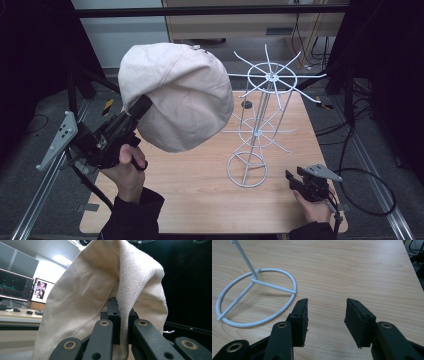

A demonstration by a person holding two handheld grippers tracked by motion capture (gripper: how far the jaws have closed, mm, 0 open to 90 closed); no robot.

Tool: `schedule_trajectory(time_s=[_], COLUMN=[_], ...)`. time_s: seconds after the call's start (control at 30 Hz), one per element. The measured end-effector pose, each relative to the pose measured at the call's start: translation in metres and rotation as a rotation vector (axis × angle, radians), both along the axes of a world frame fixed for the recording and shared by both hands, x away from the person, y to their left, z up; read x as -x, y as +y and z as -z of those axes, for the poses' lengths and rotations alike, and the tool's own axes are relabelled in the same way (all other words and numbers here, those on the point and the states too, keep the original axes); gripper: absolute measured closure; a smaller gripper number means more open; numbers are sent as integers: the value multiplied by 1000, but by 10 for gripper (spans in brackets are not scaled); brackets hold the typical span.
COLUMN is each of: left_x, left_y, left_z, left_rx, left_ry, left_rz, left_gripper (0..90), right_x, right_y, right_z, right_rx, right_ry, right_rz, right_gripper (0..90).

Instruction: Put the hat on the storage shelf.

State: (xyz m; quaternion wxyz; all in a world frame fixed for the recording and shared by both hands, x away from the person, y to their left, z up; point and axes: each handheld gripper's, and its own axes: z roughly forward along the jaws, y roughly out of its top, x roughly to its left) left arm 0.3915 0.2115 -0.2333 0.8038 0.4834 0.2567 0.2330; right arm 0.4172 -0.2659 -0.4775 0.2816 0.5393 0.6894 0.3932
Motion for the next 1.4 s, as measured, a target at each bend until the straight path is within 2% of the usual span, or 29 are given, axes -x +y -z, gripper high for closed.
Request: schedule_trajectory(time_s=[0.37, 0.5, 0.77, 0.97, 1.4], left_x=[-1, -1, -7, -14, -23], left_y=[-14, -23, -36, -45, -50], left_z=[-7, -10, -9, 2, 24], left_rx=[-10, -27, -48, -75, -137], left_ry=[-3, -3, 17, 51, 112], left_rz=[29, 39, 53, 69, 66], left_gripper=[888, 888, 888, 888, 887], right_x=[0, 0, 0, 0, -1], right_y=[-1, 0, -1, 0, 0], right_z=[0, 0, 0, 0, 0], right_rx=[-2, -1, -3, -2, 4], right_ry=[1, 1, 2, 2, 1], right_rz=[0, 0, -2, -2, -2], right_gripper=[533, 533, 533, 533, 530])
